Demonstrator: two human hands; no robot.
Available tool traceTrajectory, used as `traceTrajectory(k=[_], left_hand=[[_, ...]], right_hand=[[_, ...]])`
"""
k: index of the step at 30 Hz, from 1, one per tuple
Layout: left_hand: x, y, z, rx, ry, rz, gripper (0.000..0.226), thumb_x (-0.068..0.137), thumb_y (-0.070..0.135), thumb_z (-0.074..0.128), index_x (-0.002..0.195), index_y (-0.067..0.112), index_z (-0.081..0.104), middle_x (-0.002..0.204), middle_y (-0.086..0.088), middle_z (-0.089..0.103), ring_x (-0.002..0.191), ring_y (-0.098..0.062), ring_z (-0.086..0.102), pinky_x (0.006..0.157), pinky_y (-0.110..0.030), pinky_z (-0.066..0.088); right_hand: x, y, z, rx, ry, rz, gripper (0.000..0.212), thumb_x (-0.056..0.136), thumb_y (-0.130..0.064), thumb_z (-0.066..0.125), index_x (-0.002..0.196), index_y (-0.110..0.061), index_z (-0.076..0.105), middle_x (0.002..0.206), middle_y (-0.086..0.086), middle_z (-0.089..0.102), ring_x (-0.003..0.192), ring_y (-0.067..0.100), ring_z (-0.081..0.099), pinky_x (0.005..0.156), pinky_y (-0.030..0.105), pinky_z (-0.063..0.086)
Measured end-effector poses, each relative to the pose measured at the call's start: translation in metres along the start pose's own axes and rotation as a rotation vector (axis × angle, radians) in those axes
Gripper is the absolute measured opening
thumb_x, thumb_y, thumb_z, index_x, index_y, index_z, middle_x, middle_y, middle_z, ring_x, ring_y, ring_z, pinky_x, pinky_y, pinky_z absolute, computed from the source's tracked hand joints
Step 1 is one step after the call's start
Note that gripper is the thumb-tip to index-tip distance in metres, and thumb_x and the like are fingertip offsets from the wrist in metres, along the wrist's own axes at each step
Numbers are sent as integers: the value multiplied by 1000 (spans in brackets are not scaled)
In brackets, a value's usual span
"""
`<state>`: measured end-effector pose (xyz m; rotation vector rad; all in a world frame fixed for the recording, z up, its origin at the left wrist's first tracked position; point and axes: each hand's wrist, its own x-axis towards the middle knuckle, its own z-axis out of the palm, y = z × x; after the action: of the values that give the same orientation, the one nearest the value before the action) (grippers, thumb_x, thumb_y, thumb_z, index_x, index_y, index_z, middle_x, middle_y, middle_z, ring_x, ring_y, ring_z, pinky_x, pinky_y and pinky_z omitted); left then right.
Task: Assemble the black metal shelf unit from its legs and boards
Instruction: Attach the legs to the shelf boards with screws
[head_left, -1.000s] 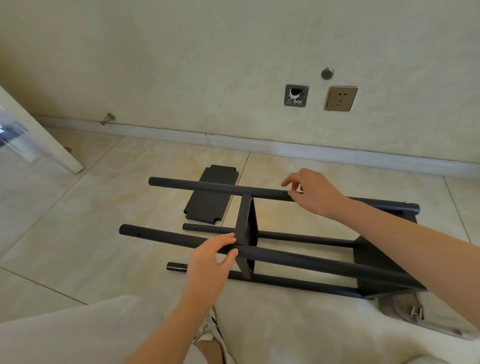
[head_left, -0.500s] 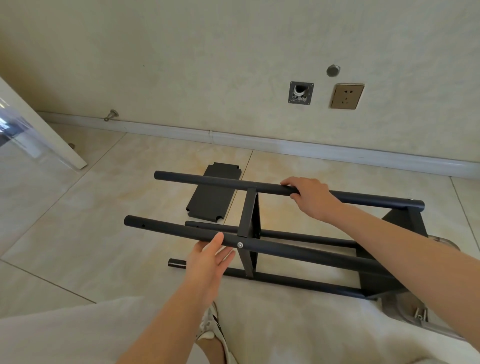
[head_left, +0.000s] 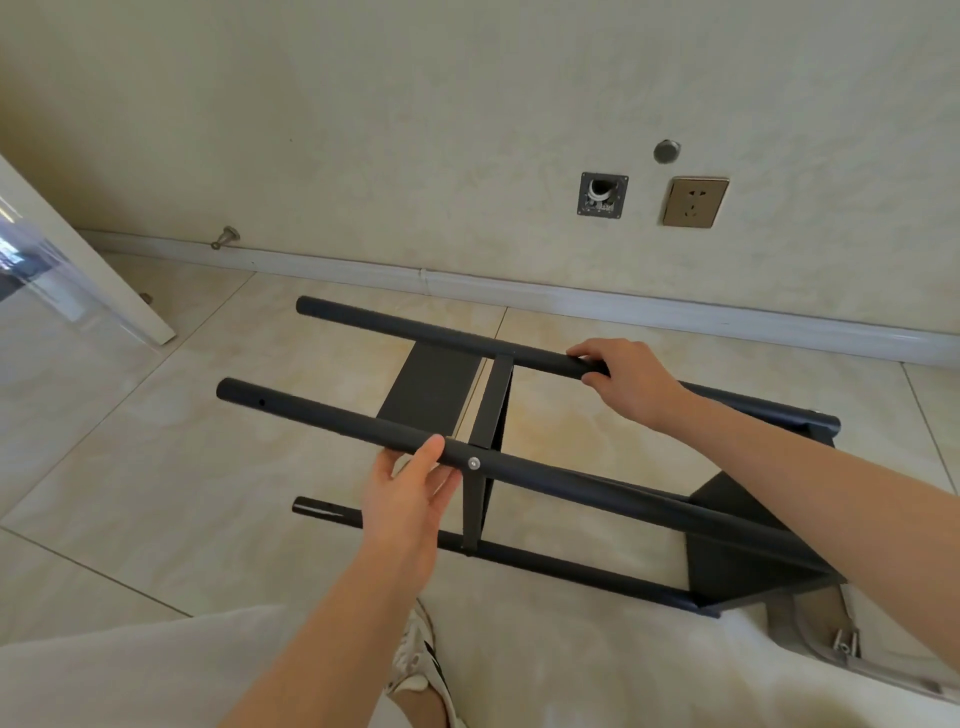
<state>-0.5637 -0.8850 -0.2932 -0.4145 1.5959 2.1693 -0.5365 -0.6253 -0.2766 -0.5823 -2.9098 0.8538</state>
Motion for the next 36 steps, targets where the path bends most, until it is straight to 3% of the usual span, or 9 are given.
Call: traceTrajectory(k=[3, 7, 11, 17, 20, 22, 27, 32, 36], left_hand=[[3, 24, 11, 56, -10, 89, 26, 94, 13, 67, 119, 15, 61, 110, -10, 73, 94, -18, 75, 84, -32, 59], [7, 57, 29, 184, -30, 210, 27, 92, 22, 72, 117, 22, 61, 92, 3, 77, 88, -11, 75, 72, -23, 60], [6, 86, 44, 297, -101, 277, 30, 91, 19, 72, 117, 23, 59, 100, 3, 74, 88, -9, 75, 78, -24, 59], [-8, 115, 66, 474, -239, 316, 33, 92, 15, 70, 122, 21, 57, 110, -1, 72, 93, -13, 74, 80, -27, 59], [-17, 120, 73, 548, -312, 333, 36, 92, 14, 70, 124, 21, 56, 108, 1, 72, 91, -11, 75, 70, -19, 58], [-25, 120, 78, 593, -361, 349, 36, 92, 14, 70, 123, 23, 56, 106, 4, 72, 87, -7, 74, 66, -17, 58], [-43, 113, 88, 741, -488, 427, 34, 90, 20, 74, 110, 41, 56, 99, 15, 74, 92, -4, 73, 85, -30, 59], [-54, 111, 90, 897, -555, 491, 38, 87, 27, 77, 114, 42, 55, 102, 15, 75, 93, -2, 71, 80, -19, 46], [-55, 120, 95, 954, -623, 497, 39, 89, 18, 74, 120, 34, 57, 100, 15, 75, 92, -8, 73, 91, -30, 49]], right_hand=[[3, -7, -13, 73, 39, 7, 36, 96, -5, 57, 130, -14, 60, 122, 10, 67, 108, 27, 61, 90, 26, 41], [2, -14, -30, 157, 69, 50, 35, 93, -5, 62, 127, -14, 62, 120, 10, 68, 106, 27, 62, 88, 28, 43], [0, -21, -48, 150, 54, 90, 33, 91, -7, 66, 123, -12, 63, 121, 9, 67, 104, 25, 63, 93, 32, 47], [-17, -16, -79, 206, -4, 151, 28, 92, -14, 66, 119, -14, 62, 116, 6, 68, 94, 18, 62, 85, 31, 50], [-28, -15, -98, 377, -50, 173, 27, 96, -17, 59, 123, -19, 57, 111, 3, 68, 100, 21, 66, 84, 39, 58], [-36, -15, -109, 426, -48, 156, 30, 98, -21, 57, 128, -23, 52, 110, -2, 66, 98, 14, 65, 76, 30, 56], [-56, -19, -126, 453, -1, 135, 41, 99, -24, 55, 138, -27, 43, 116, -4, 59, 94, 7, 62, 67, 17, 50], [-79, -18, -145, 533, 6, 151, 44, 97, -5, 55, 135, -23, 43, 113, -4, 68, 102, 13, 65, 72, 21, 55], [-99, -18, -156, 578, -51, 148, 46, 92, 6, 59, 127, -21, 45, 108, -4, 72, 99, 15, 68, 78, 32, 60]])
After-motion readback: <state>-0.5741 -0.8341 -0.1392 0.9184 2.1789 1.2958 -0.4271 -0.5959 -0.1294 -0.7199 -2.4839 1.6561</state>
